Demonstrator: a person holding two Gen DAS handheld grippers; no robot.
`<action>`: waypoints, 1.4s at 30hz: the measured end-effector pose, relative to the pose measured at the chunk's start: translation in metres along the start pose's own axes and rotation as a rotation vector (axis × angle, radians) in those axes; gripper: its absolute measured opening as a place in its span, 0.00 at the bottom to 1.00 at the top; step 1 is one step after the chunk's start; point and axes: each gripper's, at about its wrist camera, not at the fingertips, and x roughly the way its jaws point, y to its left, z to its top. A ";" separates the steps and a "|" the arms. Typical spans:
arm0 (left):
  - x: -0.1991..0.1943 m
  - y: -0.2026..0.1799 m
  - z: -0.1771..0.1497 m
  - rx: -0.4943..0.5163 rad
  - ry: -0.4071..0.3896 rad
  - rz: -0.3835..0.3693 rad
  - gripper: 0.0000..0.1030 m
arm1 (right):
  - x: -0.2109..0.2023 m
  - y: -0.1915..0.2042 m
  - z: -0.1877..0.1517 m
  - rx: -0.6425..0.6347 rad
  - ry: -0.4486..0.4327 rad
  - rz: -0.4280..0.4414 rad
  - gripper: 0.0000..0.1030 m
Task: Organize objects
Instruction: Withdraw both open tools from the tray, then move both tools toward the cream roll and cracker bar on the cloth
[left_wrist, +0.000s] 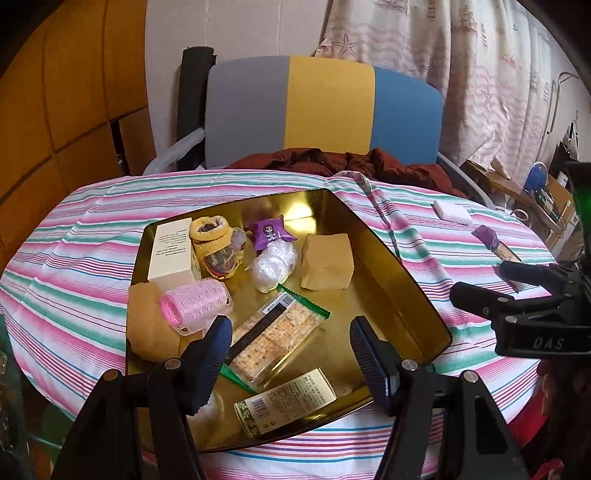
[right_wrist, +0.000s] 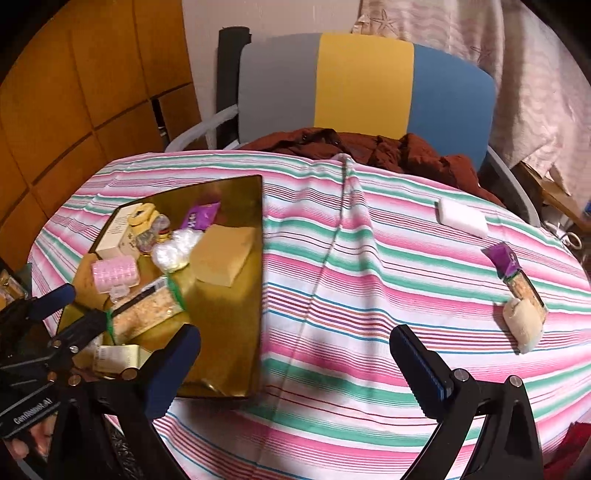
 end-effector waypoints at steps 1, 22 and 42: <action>0.000 -0.001 0.001 0.001 -0.001 -0.002 0.65 | 0.000 -0.005 0.000 0.004 0.004 -0.005 1.00; 0.014 -0.047 0.027 0.106 0.010 -0.101 0.65 | 0.009 -0.190 0.017 0.218 0.095 -0.226 1.00; 0.089 -0.227 0.114 0.495 0.030 -0.263 0.79 | 0.019 -0.334 -0.001 0.647 -0.012 -0.274 1.00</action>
